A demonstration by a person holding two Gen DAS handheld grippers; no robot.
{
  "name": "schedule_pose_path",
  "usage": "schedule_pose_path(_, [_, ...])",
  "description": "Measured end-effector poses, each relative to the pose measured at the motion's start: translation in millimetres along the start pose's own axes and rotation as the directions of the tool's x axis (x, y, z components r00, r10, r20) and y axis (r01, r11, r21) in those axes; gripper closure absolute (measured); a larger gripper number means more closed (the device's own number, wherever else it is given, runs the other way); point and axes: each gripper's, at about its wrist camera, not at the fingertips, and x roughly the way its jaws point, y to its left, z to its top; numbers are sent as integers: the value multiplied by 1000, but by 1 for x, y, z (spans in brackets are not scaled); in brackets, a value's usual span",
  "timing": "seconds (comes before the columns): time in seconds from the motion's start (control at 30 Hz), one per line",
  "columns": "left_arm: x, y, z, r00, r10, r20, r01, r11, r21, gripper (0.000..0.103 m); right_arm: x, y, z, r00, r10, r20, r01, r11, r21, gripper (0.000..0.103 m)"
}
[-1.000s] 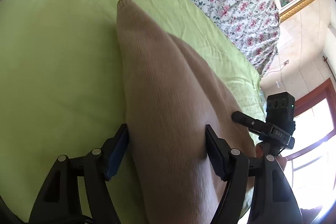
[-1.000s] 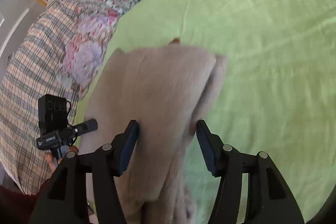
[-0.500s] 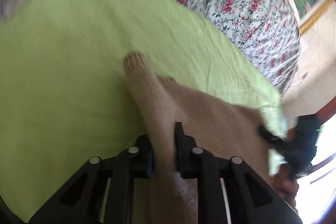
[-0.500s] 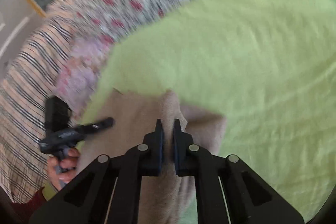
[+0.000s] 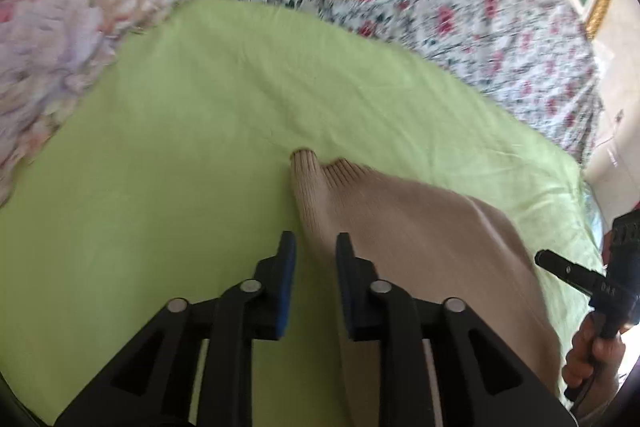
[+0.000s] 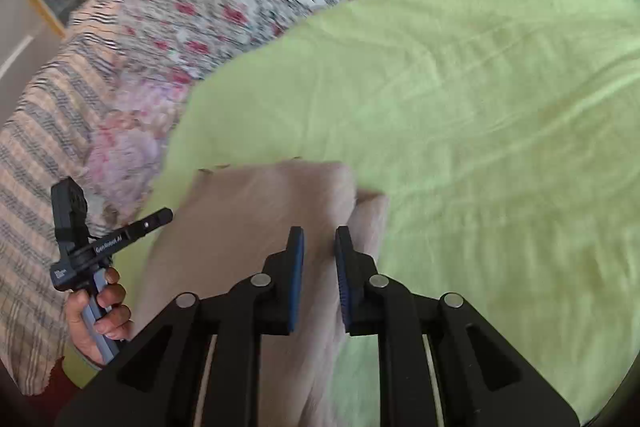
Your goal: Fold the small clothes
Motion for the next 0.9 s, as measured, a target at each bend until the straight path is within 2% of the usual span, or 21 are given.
schedule_pose_path(0.07, [-32,-6,-27,999,-36,13,36,999,13,78,-17,4,-13,1000,16,8,-16,1000,-8,75])
schedule_pose_path(0.1, [-45,-11,-41,999,-32,23,31,999,25,78,-27,7,-23,1000,27,10,-27,999,-21,73])
schedule_pose_path(0.23, [-88,-25,-95,999,-24,29,22,997,80,77,-52,19,-59,998,58,2,-58,997,-48,73])
schedule_pose_path(0.33, [-111,-35,-137,1000,-22,12,20,992,123,70,-61,27,-86,998,54,-22,-56,996,-68,70])
schedule_pose_path(0.37, [-121,-38,-152,1000,-17,6,16,990,137,64,-62,29,-96,998,41,-40,-44,996,-80,70])
schedule_pose_path(0.47, [-133,-45,-185,998,-51,-30,55,985,161,62,-61,35,-113,997,29,-74,-36,994,-99,70])
schedule_pose_path(0.63, [-118,-57,-208,997,-20,-79,34,982,184,62,-49,48,-126,994,6,-107,-23,987,-159,70])
schedule_pose_path(0.73, [-114,-67,-207,997,-20,-74,36,976,217,60,-43,52,-126,995,13,-102,-29,987,-157,70])
schedule_pose_path(0.77, [-114,-71,-206,998,-4,-60,18,972,234,55,-41,51,-124,994,18,-105,-34,989,-147,70])
schedule_pose_path(0.8, [-113,-74,-207,999,25,-46,-13,968,250,55,-40,51,-125,994,32,-105,-47,989,-139,72])
schedule_pose_path(0.83, [-108,-75,-207,997,68,-33,-57,964,259,55,-39,51,-123,994,45,-104,-59,989,-135,92])
schedule_pose_path(0.87, [-102,-73,-204,994,110,-26,-100,962,254,70,-39,53,-122,993,50,-103,-63,990,-129,97])
schedule_pose_path(0.9, [-98,-70,-202,989,147,-27,-137,963,232,92,-43,55,-118,994,68,-90,-79,989,-125,97])
